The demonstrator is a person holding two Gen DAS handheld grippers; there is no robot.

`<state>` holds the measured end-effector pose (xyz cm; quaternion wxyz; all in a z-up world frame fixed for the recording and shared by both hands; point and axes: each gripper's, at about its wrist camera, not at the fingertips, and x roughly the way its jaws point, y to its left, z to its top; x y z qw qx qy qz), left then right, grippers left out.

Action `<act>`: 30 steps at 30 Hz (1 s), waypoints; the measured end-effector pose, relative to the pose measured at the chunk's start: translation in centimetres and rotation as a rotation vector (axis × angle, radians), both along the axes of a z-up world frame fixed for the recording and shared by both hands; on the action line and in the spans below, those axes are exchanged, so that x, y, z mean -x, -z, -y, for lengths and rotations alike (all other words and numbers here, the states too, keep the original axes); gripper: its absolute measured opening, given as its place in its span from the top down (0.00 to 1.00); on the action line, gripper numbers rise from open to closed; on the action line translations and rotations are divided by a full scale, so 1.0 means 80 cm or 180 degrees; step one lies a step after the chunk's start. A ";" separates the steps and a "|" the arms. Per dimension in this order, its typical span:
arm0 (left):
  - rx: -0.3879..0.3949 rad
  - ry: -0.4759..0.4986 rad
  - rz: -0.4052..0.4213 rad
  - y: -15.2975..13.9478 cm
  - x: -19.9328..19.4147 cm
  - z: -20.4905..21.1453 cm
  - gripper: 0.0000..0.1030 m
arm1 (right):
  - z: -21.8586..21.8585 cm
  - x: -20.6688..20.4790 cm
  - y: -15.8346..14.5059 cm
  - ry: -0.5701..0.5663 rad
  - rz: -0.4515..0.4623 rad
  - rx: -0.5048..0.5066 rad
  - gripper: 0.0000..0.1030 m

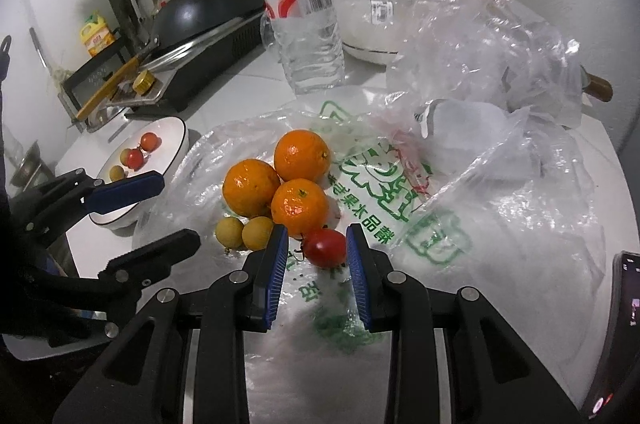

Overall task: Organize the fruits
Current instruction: 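Close the right gripper on a red tomato while the left gripper grasps a yellow fruit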

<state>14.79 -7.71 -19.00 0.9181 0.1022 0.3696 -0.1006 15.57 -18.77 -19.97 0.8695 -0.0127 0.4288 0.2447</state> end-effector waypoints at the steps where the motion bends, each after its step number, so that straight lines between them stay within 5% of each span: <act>1: -0.0008 0.0004 -0.0017 0.002 -0.002 0.001 0.48 | -0.001 -0.001 0.002 -0.0008 -0.0013 0.0002 0.69; 14: -0.0118 0.0154 -0.0196 0.028 -0.018 0.010 0.50 | -0.002 -0.012 0.017 -0.0040 -0.0119 0.0026 0.69; 30: -0.0188 0.0273 -0.0266 0.045 -0.025 0.017 0.70 | -0.006 -0.014 0.028 -0.0093 -0.0188 0.0057 0.69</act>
